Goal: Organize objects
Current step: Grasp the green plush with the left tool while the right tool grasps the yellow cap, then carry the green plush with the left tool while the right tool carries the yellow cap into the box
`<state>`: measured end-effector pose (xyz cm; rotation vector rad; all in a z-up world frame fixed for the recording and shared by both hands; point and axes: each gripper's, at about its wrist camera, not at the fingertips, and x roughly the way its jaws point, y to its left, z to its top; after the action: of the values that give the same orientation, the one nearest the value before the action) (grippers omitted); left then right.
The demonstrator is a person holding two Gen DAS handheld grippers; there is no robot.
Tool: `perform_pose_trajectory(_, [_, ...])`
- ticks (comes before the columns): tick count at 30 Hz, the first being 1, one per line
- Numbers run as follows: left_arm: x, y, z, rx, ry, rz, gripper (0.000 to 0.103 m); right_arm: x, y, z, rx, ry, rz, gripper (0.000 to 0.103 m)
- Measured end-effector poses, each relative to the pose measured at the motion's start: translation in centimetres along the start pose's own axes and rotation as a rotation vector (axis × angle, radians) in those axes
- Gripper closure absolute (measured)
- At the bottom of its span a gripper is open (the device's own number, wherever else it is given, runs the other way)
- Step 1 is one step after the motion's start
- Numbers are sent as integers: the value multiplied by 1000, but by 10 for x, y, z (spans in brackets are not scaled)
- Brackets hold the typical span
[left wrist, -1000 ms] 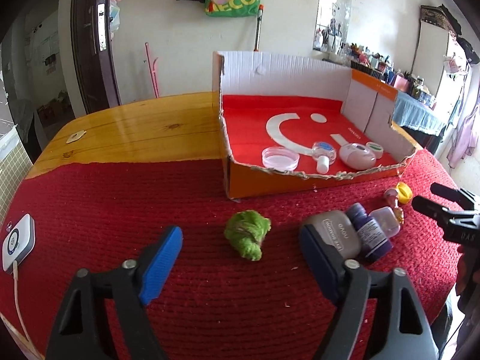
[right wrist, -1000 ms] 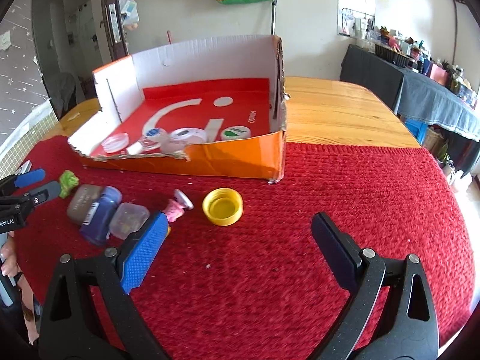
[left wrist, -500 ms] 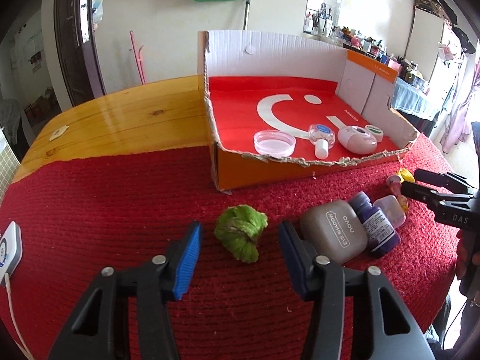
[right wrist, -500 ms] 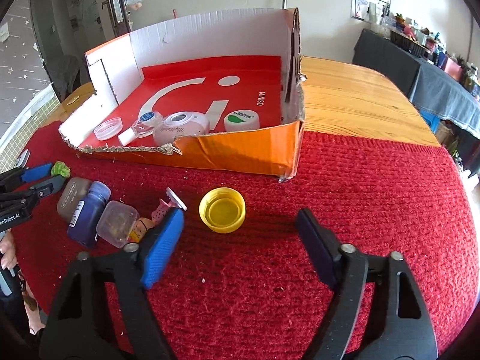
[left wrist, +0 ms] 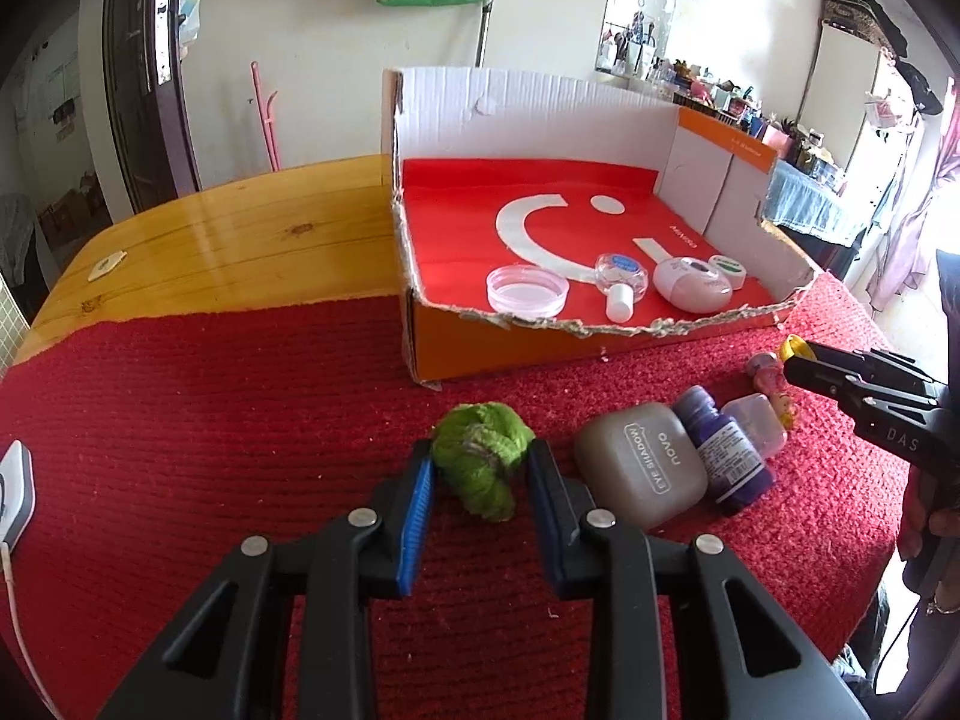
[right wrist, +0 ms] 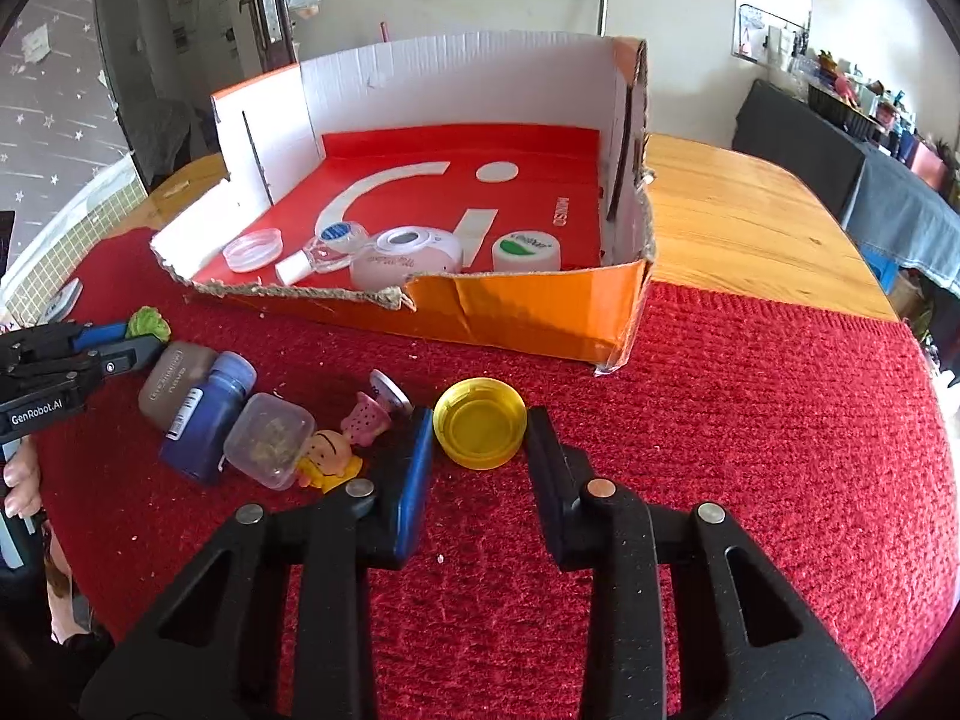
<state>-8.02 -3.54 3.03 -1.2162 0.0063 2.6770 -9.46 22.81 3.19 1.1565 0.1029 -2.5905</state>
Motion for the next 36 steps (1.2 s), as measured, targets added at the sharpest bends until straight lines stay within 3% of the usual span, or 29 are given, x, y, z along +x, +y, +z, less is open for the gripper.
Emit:
perform_pose_trajectory(21, [-43,-11,11,20,-88,-32,71,-42,6,11,-6,-90,35,74])
perform_pose_trajectory(29, [-54,-20,38,35,-123,-54,71,-60,12,36,-37,-135,50,74])
perform_pose_trajectory(36, [-37,-29,76,70,-94,-87,71,-53,11,69,-42,-125,98,74])
